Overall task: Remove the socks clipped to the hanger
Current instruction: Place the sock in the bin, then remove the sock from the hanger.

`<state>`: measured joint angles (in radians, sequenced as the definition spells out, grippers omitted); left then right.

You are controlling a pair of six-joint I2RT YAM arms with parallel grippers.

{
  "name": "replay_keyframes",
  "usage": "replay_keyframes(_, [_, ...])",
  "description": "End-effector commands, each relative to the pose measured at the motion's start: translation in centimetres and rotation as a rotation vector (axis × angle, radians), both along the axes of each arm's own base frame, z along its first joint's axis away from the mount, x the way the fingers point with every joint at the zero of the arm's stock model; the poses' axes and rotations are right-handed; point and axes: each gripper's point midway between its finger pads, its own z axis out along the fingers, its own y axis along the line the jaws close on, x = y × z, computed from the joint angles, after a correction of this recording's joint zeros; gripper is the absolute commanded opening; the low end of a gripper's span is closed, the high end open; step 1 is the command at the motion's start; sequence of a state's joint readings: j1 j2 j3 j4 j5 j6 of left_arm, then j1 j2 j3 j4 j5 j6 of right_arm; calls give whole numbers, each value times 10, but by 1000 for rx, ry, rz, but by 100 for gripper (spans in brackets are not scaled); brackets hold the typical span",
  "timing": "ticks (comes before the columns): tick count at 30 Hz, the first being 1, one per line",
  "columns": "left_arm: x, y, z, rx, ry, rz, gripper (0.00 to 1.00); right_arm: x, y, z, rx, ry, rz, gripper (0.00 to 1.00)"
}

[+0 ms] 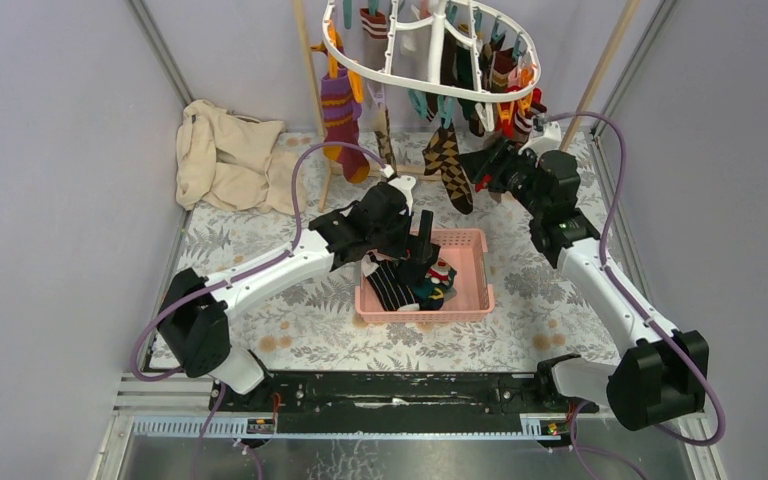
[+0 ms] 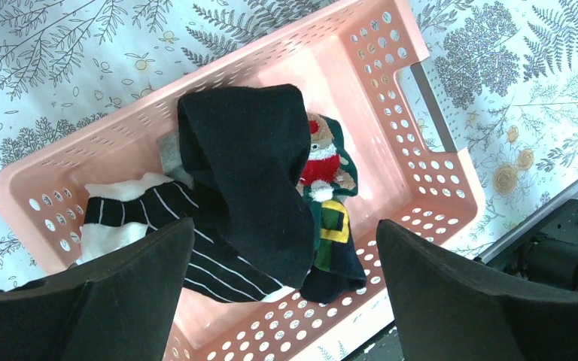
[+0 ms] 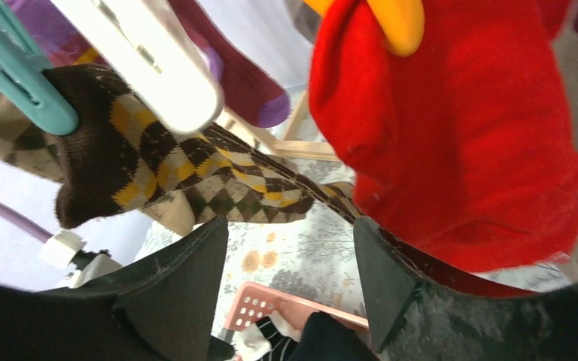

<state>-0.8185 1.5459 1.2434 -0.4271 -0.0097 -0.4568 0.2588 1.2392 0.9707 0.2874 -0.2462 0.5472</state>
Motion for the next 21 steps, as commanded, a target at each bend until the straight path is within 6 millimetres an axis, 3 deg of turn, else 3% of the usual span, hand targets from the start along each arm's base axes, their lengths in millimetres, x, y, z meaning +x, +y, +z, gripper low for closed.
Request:
replay_keyframes(1, [0,-5,17,-21,-30,-18,99,0,-34,8,-88,-24,-156,71])
replay_keyframes(13, [-1,-9,20,-30,-31,-23,99,23,-94,38,-146,-79,-467,77])
replay_keyframes(17, [-3,-8,24,-37,-37,-25,99,37,-101,51,-156,-113,-507,78])
replay_keyframes(21, [-7,-9,26,-50,-28,-42,99,55,-106,51,-174,-109,-525,78])
